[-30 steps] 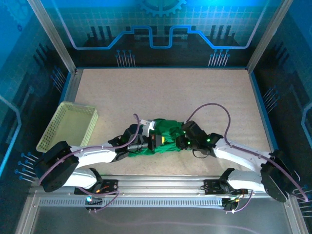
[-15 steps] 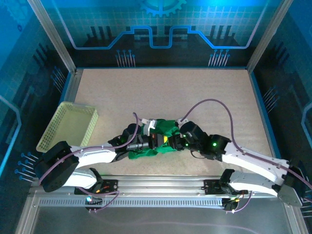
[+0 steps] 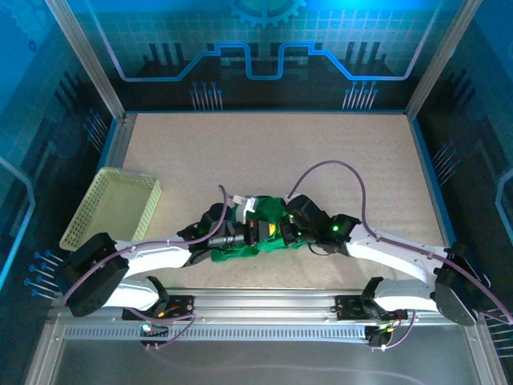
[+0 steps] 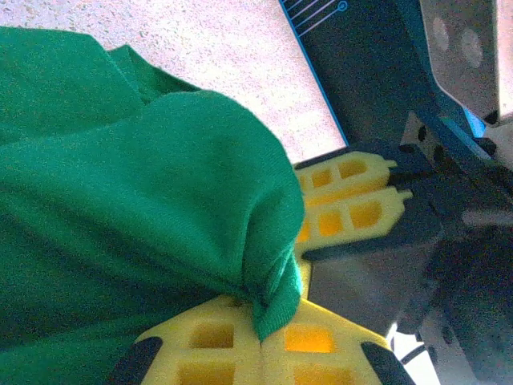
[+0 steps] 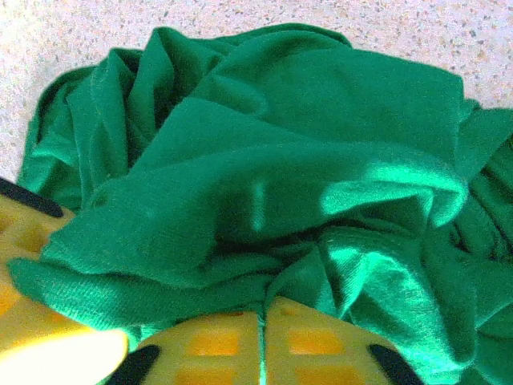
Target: Fold the inside-out t-shirt
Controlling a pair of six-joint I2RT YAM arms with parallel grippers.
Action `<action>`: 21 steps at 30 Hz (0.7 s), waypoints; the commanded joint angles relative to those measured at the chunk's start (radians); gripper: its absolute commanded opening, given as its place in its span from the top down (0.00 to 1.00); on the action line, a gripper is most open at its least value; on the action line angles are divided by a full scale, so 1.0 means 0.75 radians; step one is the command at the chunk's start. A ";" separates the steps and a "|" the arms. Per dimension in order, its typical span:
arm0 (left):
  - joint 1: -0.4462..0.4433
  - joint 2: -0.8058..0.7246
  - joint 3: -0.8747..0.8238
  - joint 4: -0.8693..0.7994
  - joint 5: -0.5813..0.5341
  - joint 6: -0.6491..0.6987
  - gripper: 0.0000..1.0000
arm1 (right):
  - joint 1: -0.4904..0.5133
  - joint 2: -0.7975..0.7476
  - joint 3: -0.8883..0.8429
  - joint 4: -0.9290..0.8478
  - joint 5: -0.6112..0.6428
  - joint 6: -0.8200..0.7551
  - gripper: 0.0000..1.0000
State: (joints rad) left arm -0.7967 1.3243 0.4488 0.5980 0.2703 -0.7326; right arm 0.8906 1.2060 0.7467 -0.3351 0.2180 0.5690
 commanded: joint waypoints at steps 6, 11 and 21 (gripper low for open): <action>0.084 -0.044 -0.006 -0.093 -0.047 0.043 0.84 | -0.010 -0.158 0.059 -0.079 -0.086 -0.019 1.00; 0.109 -0.075 0.058 -0.315 -0.148 0.145 0.61 | -0.063 -0.265 0.047 -0.075 -0.243 -0.017 1.00; -0.092 -0.423 0.108 -0.751 -0.629 0.426 0.33 | -0.171 -0.303 -0.008 0.066 -0.445 0.056 1.00</action>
State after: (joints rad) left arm -0.8120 1.0798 0.4973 0.1581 -0.0509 -0.5278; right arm 0.7692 0.9783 0.7498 -0.3374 -0.0544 0.5892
